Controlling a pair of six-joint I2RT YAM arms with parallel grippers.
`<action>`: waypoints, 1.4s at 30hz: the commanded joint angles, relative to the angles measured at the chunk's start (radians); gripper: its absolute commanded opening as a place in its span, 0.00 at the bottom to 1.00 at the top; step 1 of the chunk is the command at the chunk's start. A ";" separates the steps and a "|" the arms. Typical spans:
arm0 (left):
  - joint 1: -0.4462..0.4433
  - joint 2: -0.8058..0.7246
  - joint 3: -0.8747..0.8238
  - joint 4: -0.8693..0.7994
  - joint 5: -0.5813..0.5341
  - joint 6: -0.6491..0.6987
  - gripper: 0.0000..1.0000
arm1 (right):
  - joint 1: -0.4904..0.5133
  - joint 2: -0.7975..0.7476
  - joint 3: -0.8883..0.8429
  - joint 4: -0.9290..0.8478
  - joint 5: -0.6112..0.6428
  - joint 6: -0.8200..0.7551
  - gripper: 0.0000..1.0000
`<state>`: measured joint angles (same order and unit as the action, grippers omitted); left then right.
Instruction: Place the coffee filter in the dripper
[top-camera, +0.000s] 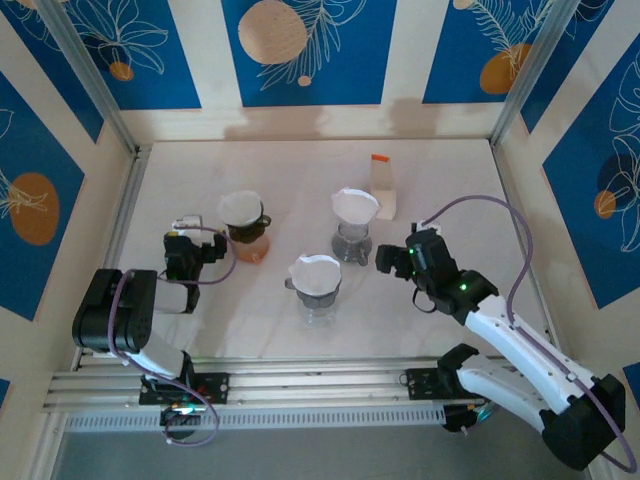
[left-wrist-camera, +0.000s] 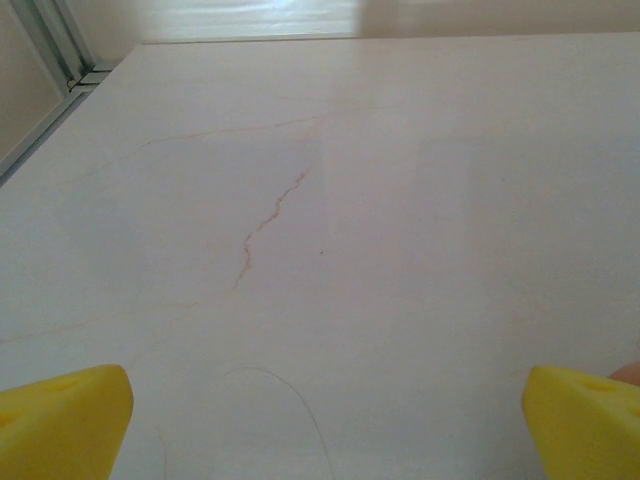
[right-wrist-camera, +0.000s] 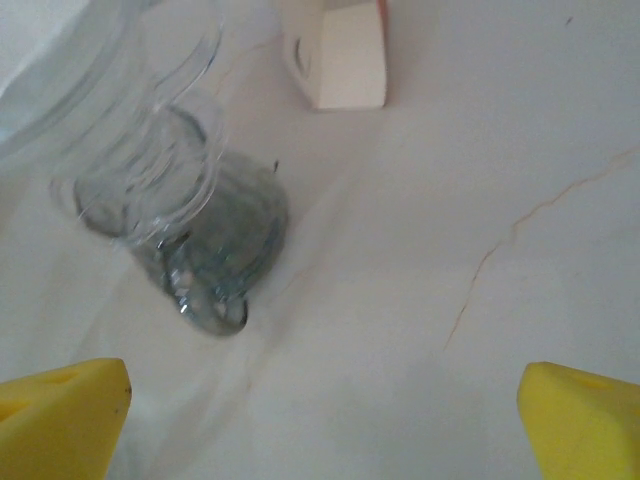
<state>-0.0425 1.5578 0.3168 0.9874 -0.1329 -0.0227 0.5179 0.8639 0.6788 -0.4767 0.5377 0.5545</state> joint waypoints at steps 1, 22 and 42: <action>-0.008 0.008 0.018 0.023 -0.012 0.012 1.00 | -0.077 0.018 0.031 0.120 -0.041 -0.121 0.99; -0.018 0.010 0.033 -0.001 -0.037 0.018 1.00 | -0.419 0.471 -0.093 0.782 -0.097 -0.401 0.99; -0.022 0.009 0.034 -0.006 -0.043 0.018 1.00 | -0.459 0.651 -0.133 1.056 -0.196 -0.426 0.99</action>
<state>-0.0540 1.5593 0.3347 0.9791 -0.1631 -0.0158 0.0647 1.5112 0.5415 0.5339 0.3660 0.1455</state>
